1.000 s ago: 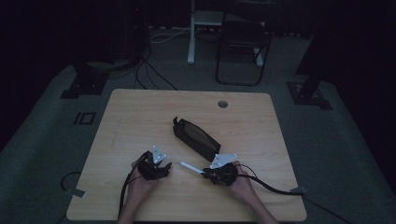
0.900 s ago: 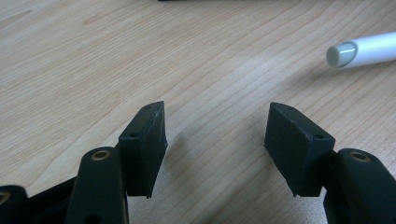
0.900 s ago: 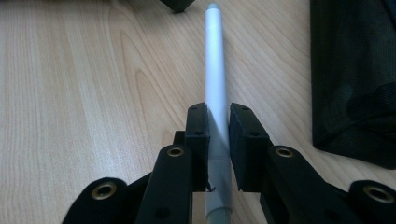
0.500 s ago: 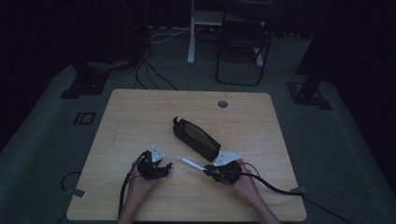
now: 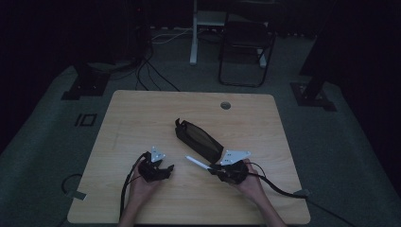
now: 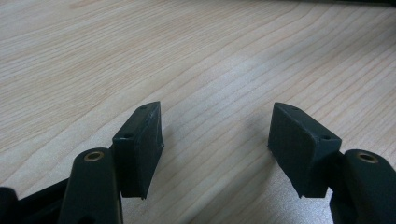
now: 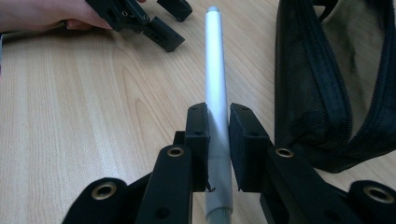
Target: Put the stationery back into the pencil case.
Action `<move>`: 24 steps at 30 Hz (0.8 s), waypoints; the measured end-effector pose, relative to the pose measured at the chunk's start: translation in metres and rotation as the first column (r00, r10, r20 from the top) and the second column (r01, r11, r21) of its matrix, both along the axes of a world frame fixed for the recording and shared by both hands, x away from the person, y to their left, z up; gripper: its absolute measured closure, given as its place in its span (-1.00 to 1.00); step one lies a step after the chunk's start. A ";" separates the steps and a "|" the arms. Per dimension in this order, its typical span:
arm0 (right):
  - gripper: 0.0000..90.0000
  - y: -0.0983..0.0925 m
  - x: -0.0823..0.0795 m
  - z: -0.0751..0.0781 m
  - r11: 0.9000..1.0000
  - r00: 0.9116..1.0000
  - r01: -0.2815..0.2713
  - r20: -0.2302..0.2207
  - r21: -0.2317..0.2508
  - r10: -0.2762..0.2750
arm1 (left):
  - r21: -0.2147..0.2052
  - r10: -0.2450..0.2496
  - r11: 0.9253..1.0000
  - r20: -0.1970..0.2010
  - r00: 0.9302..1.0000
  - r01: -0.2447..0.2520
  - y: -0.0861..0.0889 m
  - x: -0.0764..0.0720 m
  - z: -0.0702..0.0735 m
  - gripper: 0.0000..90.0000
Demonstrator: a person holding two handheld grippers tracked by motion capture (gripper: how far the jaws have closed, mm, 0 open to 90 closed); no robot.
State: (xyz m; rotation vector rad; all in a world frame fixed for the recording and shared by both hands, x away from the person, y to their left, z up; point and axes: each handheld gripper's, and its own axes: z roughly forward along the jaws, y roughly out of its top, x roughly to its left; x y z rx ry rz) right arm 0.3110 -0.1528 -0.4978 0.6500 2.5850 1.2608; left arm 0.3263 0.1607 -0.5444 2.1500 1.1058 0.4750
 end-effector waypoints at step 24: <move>0.75 -0.005 -0.003 0.019 0.999 1.000 0.008 0.022 0.031 -0.009 | -0.007 -0.004 1.000 0.004 1.000 0.004 -0.001 0.000 -0.001 -0.30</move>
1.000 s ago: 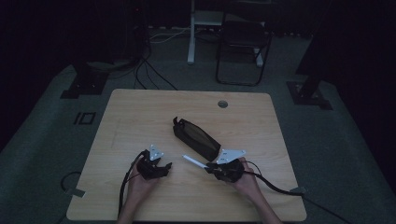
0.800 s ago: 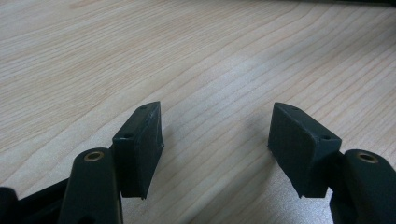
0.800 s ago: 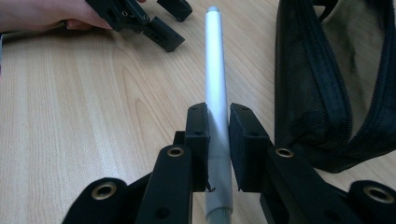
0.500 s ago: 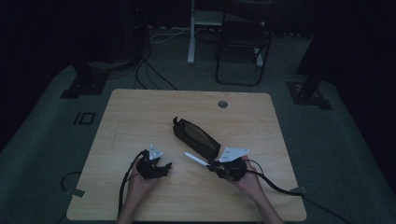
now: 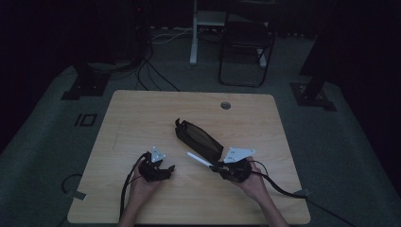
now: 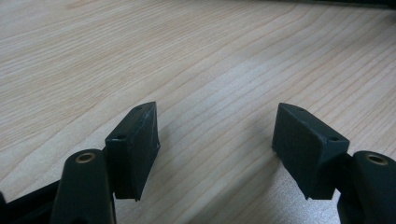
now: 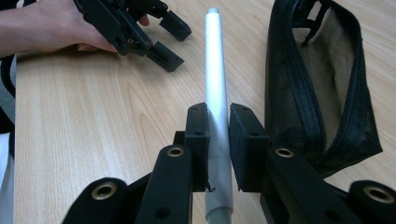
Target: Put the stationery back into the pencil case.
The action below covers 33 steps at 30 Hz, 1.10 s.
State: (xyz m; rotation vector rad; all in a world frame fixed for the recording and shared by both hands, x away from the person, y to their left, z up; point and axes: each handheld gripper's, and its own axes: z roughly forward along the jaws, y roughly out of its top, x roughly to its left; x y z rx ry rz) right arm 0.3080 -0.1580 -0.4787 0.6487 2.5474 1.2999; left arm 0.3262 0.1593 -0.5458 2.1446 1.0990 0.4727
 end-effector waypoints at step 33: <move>0.75 -0.008 0.013 0.032 0.998 0.998 0.053 0.033 0.026 -0.054 | -0.001 -0.003 1.000 0.002 1.000 0.003 0.000 0.000 0.000 -0.31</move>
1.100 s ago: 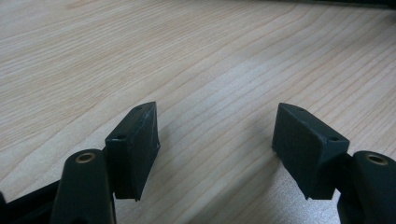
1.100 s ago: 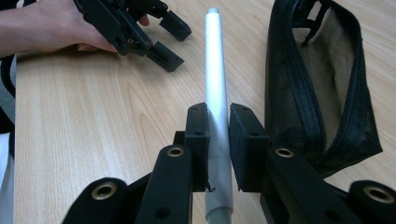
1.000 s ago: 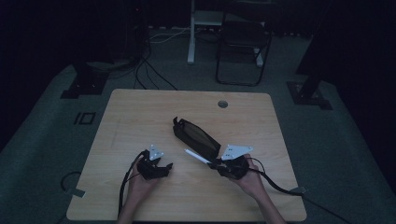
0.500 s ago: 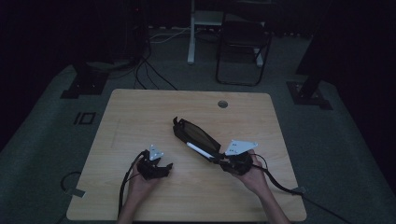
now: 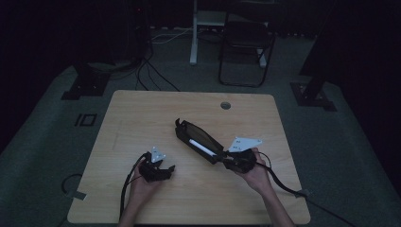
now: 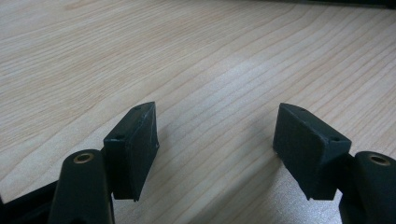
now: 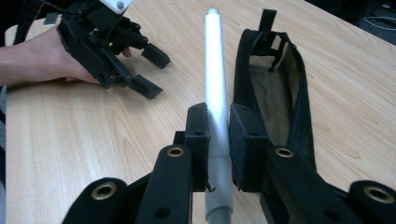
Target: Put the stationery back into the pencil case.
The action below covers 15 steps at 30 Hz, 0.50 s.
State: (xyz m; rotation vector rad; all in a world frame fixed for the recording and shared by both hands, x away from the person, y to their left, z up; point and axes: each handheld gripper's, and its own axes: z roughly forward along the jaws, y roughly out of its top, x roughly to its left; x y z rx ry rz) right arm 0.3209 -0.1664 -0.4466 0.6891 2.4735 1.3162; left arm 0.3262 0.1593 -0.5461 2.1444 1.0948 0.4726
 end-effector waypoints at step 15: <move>0.75 0.003 0.008 0.008 0.999 1.000 0.025 0.013 0.022 -0.025 | -0.001 0.000 1.000 0.001 1.000 0.000 0.000 0.000 0.000 -0.32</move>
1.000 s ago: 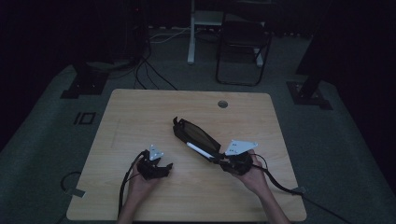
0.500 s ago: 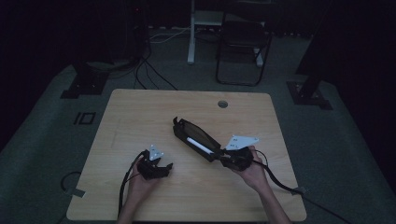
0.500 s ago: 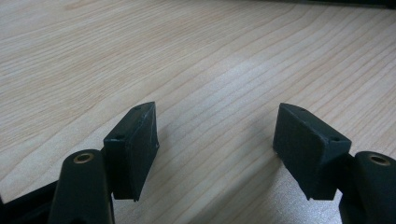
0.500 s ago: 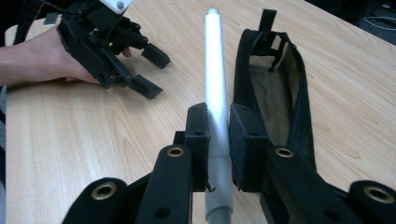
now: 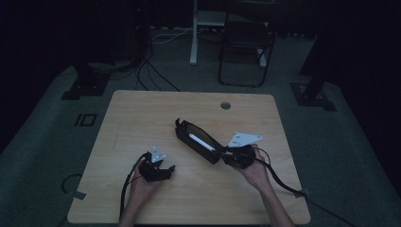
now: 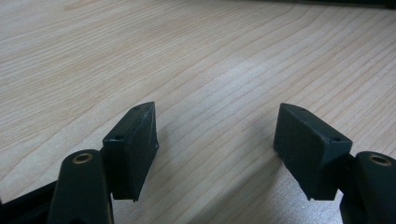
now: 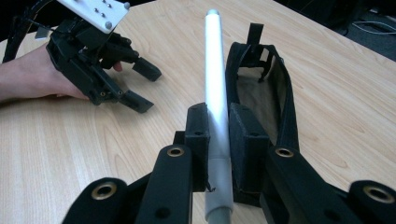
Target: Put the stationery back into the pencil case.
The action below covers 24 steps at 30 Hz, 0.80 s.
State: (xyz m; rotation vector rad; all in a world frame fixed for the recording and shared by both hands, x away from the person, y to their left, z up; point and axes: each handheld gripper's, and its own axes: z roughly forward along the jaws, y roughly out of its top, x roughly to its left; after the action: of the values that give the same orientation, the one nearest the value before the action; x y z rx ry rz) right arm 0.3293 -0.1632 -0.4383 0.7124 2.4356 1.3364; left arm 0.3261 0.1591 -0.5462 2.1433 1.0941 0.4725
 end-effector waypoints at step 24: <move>0.75 -0.003 0.016 0.005 0.998 0.999 0.052 -0.007 0.047 -0.052 | -0.002 -0.001 1.000 0.003 1.000 0.001 -0.001 0.000 0.000 -0.32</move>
State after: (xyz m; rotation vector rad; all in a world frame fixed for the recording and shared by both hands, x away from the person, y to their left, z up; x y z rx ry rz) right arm 0.3451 -0.1660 -0.4330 0.7865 2.3801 1.3782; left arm 0.3261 0.1586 -0.5466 2.1404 1.0917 0.4734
